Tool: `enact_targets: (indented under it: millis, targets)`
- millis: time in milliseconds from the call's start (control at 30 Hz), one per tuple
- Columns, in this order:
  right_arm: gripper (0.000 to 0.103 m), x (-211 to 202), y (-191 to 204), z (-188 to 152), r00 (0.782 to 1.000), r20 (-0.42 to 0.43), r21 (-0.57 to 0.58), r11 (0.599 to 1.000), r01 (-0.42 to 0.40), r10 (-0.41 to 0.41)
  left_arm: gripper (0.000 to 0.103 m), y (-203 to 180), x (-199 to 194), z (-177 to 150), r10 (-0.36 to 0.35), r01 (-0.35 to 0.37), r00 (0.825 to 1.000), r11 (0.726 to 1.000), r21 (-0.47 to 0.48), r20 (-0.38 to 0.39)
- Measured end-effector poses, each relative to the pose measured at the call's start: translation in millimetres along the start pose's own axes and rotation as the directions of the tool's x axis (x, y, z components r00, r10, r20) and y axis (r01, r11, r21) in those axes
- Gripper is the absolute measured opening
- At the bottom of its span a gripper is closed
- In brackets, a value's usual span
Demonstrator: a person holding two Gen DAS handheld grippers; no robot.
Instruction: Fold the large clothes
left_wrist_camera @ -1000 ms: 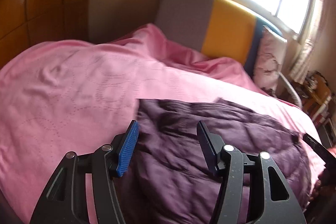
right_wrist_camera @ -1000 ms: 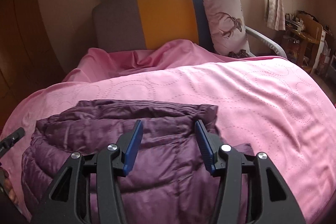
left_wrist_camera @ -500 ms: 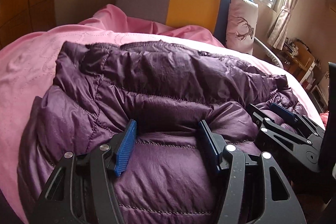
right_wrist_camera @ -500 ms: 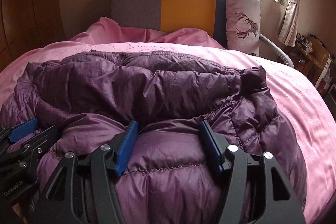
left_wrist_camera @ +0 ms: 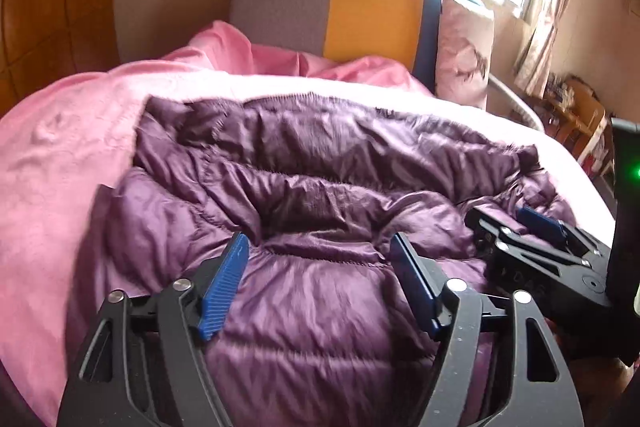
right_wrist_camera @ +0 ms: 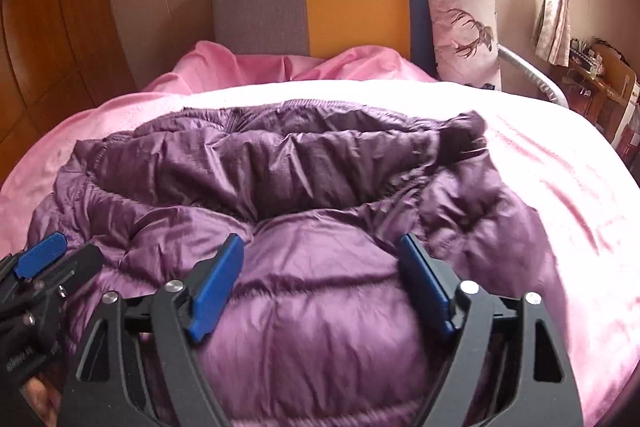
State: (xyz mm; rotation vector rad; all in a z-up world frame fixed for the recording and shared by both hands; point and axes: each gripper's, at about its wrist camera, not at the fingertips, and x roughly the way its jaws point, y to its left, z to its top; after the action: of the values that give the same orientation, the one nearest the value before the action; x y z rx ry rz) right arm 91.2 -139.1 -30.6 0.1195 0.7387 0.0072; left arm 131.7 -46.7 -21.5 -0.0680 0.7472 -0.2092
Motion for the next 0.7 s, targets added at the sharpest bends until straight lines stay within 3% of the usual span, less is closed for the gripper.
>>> enact_targets:
  millis: [167, 367, 433, 567, 700]
  targets:
    - [0.088, -30, -28, -13, 0.998, 0.027, 0.031, 0.998, 0.060, -0.061, 0.072, -4, -28, 1, -0.002, 0.001, 0.999, 1.000, 0.018, 0.054]
    - [0.096, -55, -73, -34, 0.988, 0.012, 0.125, 0.981, 0.150, -0.152, 0.072, -4, -40, -5, -0.002, 0.000, 0.998, 0.999, 0.036, 0.057]
    - [0.097, -57, -91, -44, 0.993, -0.015, 0.179, 0.977, 0.119, -0.118, 0.080, 2, -43, -9, 0.002, -0.004, 0.999, 1.000, 0.028, 0.051]
    - [0.100, -62, -113, -63, 0.998, -0.047, 0.266, 0.962, 0.063, -0.052, 0.083, 25, -55, -17, 0.033, -0.032, 0.997, 0.999, -0.021, 0.064]
    - [0.101, -62, -130, -81, 0.997, -0.062, 0.356, 0.934, -0.012, 0.037, 0.091, 64, -70, -28, 0.103, -0.097, 0.991, 0.992, -0.082, 0.082]
